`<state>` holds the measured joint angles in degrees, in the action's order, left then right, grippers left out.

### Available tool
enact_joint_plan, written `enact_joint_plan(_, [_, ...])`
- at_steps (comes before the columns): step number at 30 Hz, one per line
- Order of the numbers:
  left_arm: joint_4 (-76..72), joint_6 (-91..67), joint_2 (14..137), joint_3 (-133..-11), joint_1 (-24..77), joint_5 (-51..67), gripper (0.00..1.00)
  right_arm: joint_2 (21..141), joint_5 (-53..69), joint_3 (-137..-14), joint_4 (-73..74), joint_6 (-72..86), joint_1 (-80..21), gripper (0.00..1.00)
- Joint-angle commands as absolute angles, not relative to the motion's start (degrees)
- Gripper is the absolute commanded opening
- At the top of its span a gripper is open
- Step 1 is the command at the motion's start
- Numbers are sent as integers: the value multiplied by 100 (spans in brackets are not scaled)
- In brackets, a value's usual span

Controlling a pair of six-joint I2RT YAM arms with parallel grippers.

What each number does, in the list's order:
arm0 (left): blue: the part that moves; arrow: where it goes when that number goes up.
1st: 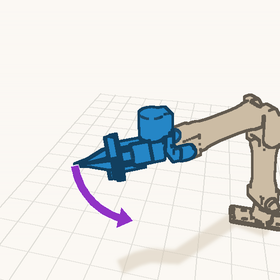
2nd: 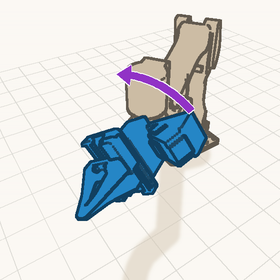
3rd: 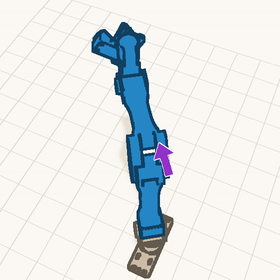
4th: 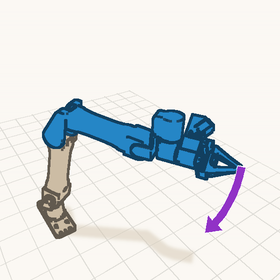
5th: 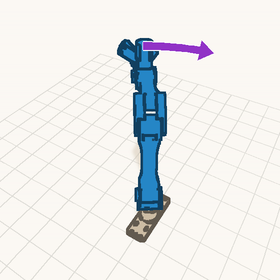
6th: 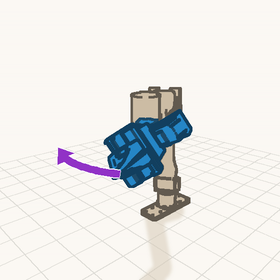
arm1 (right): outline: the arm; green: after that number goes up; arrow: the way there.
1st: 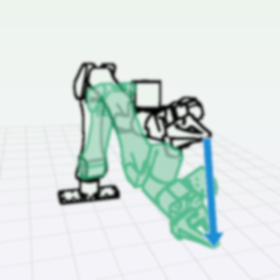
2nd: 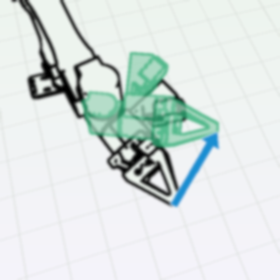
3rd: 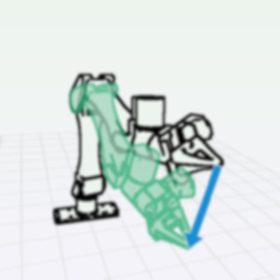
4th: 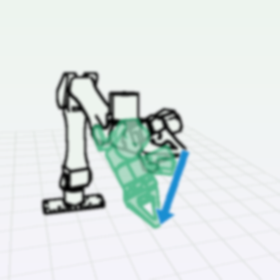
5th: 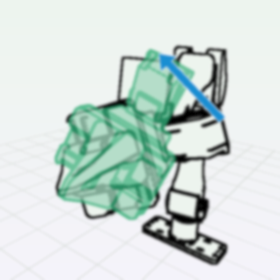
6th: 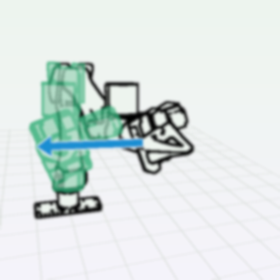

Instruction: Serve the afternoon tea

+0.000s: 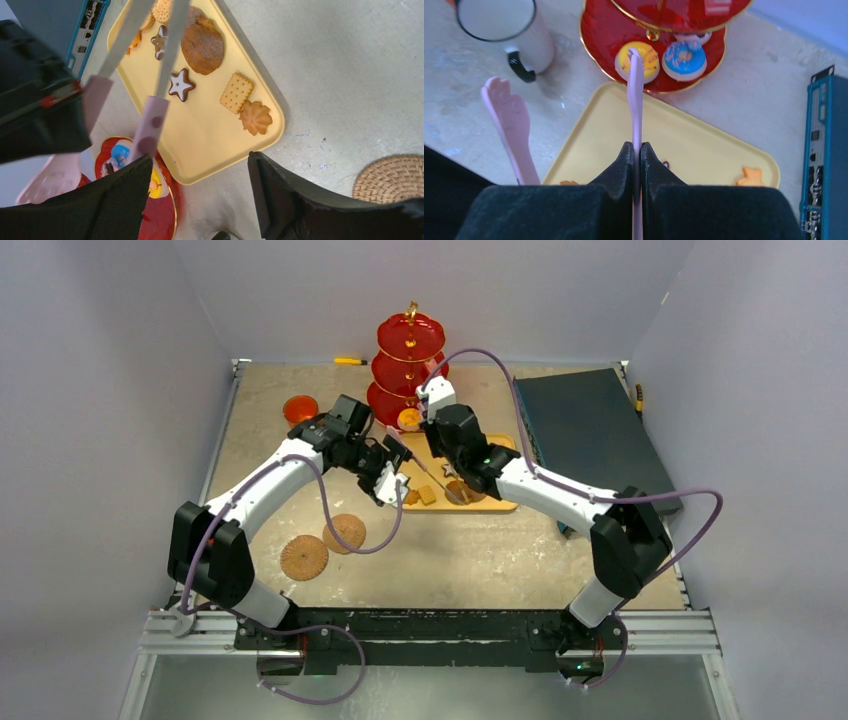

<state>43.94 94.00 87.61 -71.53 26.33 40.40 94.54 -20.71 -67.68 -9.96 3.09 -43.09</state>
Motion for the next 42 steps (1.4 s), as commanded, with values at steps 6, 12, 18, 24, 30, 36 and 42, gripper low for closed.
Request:
enact_joint_plan(6, [4743, 10272, 8542, -7445, 2707, 3607, 46, 9234, -1897, -7602, 384, -266, -4708, 0])
enact_joint_plan(12, [4686, 10182, 8116, -7401, 2707, 3841, 60, 9236, -2049, -7713, 595, -436, -4775, 0])
enact_joint_plan(18, [4510, 10163, 7611, -7061, 2705, 4045, 69, 9212, -2040, -7723, 580, -498, -4802, 0])
enact_joint_plan(24, [4425, 9576, 7847, -7290, 2707, 3741, 68, 9123, -2000, -7767, 543, -547, -4903, 0])
enact_joint_plan(30, [5208, 9258, 8521, -8027, 2708, 3426, 55, 9007, -1993, -7855, 567, -579, -4982, 0])
enact_joint_plan(36, [5614, 9245, 8676, -8254, 2708, 3350, 37, 8906, -1940, -7856, 502, -580, -5000, 0])
enact_joint_plan(42, [5945, 9493, 8662, -8229, 2726, 3224, 38, 8870, -1881, -7968, 472, -638, -5003, 0])
